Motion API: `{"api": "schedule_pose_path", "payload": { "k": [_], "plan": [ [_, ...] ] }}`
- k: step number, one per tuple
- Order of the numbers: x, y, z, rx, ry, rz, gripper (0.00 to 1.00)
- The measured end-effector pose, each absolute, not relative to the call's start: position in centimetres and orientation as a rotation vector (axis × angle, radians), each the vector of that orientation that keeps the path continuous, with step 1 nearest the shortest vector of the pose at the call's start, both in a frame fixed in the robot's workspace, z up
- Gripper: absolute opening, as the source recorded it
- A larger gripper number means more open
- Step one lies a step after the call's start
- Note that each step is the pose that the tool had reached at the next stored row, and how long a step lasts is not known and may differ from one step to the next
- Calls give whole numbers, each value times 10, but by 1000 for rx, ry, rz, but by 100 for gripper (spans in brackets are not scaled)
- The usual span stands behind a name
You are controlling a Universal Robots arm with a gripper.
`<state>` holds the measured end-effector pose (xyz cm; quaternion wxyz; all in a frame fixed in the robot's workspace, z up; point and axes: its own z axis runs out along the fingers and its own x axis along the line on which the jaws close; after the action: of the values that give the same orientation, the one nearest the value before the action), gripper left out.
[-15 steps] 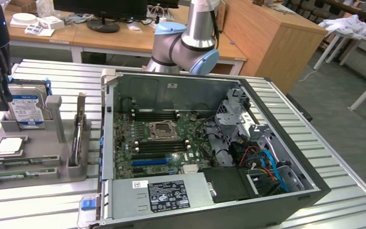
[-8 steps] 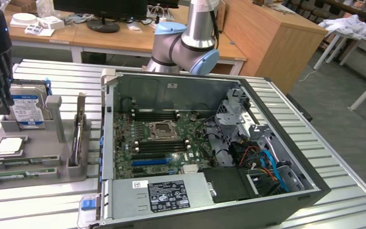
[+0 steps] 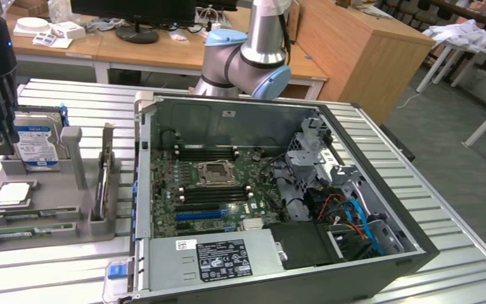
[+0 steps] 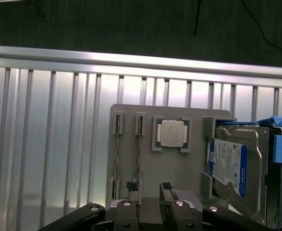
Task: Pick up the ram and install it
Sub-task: 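Pick up the ram and move it above insertion slot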
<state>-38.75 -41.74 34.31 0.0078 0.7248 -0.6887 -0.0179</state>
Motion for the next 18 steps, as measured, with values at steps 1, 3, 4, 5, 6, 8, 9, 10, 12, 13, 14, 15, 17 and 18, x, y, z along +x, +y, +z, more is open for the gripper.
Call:
{"api": "schedule_pose_path", "payload": {
  "k": [1, 3, 4, 5, 6, 8, 9, 10, 12, 13, 14, 15, 17, 18],
  "plan": [
    [-387, -417, 343, 2266, -2153, -56, 31],
    [-387, -417, 341, 2266, -2153, -56, 31],
    [-387, -417, 341, 2266, -2153, -56, 31],
    [-387, -417, 340, 2266, -2153, -56, 31],
    [-387, -417, 340, 2266, -2153, -56, 31],
    [-387, -417, 338, 2266, -2153, -56, 31],
    [-387, -417, 338, 2266, -2153, -56, 31],
    [-387, -417, 337, 2266, -2153, -56, 31],
    [-387, -417, 336, 2266, -2153, -56, 31],
    [-387, -417, 335, 2266, -2153, -56, 31],
    [-387, -417, 334, 2266, -2153, -56, 31],
    [-387, -417, 333, 2266, -2153, -56, 31],
    [-387, -417, 331, 2266, -2153, -56, 31],
    [-387, -417, 330, 2266, -2153, -56, 31]
  ]
}}
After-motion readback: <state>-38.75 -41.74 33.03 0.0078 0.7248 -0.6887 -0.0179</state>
